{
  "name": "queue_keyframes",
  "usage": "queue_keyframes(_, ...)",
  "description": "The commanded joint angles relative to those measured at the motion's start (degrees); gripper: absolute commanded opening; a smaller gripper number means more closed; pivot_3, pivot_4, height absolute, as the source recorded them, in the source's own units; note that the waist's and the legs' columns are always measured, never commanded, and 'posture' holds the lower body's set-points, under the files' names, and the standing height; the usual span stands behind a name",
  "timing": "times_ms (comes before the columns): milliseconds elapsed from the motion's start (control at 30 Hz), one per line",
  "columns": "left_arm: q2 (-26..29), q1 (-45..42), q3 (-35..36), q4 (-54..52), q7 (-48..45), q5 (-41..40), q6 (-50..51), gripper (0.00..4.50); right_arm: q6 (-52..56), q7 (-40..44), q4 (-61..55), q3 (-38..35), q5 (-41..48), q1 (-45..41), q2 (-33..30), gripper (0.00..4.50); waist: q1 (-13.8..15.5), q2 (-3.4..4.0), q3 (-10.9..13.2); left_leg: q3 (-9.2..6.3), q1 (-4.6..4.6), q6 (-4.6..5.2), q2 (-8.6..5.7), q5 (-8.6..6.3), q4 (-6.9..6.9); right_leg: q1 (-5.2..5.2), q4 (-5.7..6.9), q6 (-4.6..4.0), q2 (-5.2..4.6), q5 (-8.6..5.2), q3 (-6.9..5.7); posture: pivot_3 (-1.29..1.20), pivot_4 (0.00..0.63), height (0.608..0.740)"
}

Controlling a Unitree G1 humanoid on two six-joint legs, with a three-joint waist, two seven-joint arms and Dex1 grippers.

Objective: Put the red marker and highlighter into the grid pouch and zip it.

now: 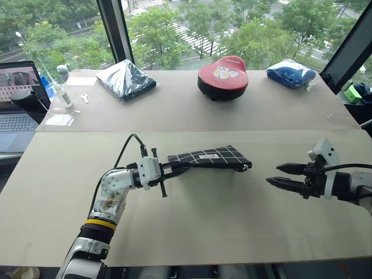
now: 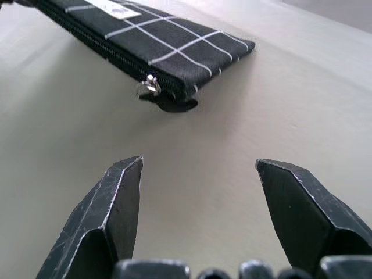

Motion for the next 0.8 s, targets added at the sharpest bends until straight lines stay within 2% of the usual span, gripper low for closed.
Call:
queue_keyframes(33,-0.38,-1.76,-0.37,1.08,-2.7,-1.73,-1.79,1.42,0.4,-1.09,-4.21,-2.08,3.22,-0.21,0.99,3.58,0.07,0.0,0.0,0.0,0.0,0.0,0.0,0.0,0.0,0.0,-0.01,0.0,0.0,0.0,0.0,0.0,0.15,0.74)
queue_keyframes(267,0.77,-1.9,1.34,4.18,-2.23,-0.62,-3.6,3.93,0.61,-1.76,-4.7,-2.63,4.95,0.19,0.84,3.58,0.32,0.0,0.0,0.0,-0.01,0.05,-0.01,-0.03,0.06,0.04,-0.04,0.03,0.0,0.02,-0.01,0.0,0.15,0.74)
queue_keyframes(300,1.66,-0.94,1.94,2.01,-1.59,-1.66,-0.26,4.33,0.59,-1.87,-4.52,-3.13,5.43,-0.13,0.81,3.58,0.33,0.0,0.0,0.0,-0.02,0.05,-0.01,-0.03,0.07,0.03,-0.04,0.04,0.0,0.02,-0.01,0.0,0.15,0.74)
queue_keyframes(333,2.35,-0.24,2.33,0.39,-1.21,-2.52,2.23,4.49,0.63,-1.99,-4.45,-3.48,5.82,-0.36,0.8,3.58,0.32,0.0,0.0,0.0,-0.01,0.05,-0.01,-0.03,0.07,0.04,-0.04,0.04,-0.01,0.02,-0.01,0.0,0.15,0.74)
queue_keyframes(367,3.12,0.59,2.93,-1.6,-0.63,-3.55,4.85,4.49,0.64,-2.06,-4.59,-3.92,6.37,-0.54,0.85,3.58,0.29,0.0,0.0,-0.01,-0.01,0.05,-0.01,-0.03,0.07,0.03,-0.04,0.04,0.0,0.02,0.0,0.0,0.15,0.74)
queue_keyframes(433,8.15,4.88,7.16,-11.57,4.49,-14.58,26.9,4.49,-0.17,-1.43,-5.74,-6.18,8.67,-0.54,1.66,3.58,-0.01,0.0,0.0,-0.01,-0.01,0.05,0.01,-0.03,0.05,0.01,-0.02,0.04,0.0,0.02,0.0,0.0,0.15,0.74)
queue_keyframes(467,9.98,6.28,8.7,-14.69,6.24,-18.12,34.32,4.49,-0.61,-1.36,-6.43,-6.61,9.08,-0.29,1.84,3.58,-0.34,0.0,0.0,0.0,-0.06,0.04,0.03,-0.03,0.05,-0.05,-0.03,0.04,0.03,0.02,0.01,0.0,0.15,0.74)
queue_keyframes(567,16.55,11.36,15.84,-18.94,12.42,-24.45,50.29,4.49,-2.41,-2.05,-5.66,-5.61,5.86,2.7,1.77,3.58,-0.77,0.0,0.0,-0.04,-0.01,-0.01,0.24,-0.05,0.03,-0.03,0.04,0.05,0.14,0.01,0.02,0.0,0.15,0.74)
queue_keyframes(667,19.91,14.98,23.1,-21.44,17.85,-28.08,58.58,4.49,-3.23,-2.31,-4.02,-6.23,5.76,3.69,2.31,3.58,-0.72,0.01,0.01,-0.03,0.1,-0.03,0.27,-0.07,0.03,0.07,0.0,0.06,0.22,-0.01,0.01,0.0,0.15,0.74)
queue_keyframes(800,21.57,17.52,30.44,-22.75,21.17,-30.83,63.24,4.49,-4.07,-2.84,-2.3,-6.73,5.49,3.12,2.21,3.58,-0.38,0.0,0.02,-0.03,0.17,-0.25,0.24,0.06,0.05,0.12,-0.02,0.06,0.21,-0.01,0.01,0.0,0.15,0.74)
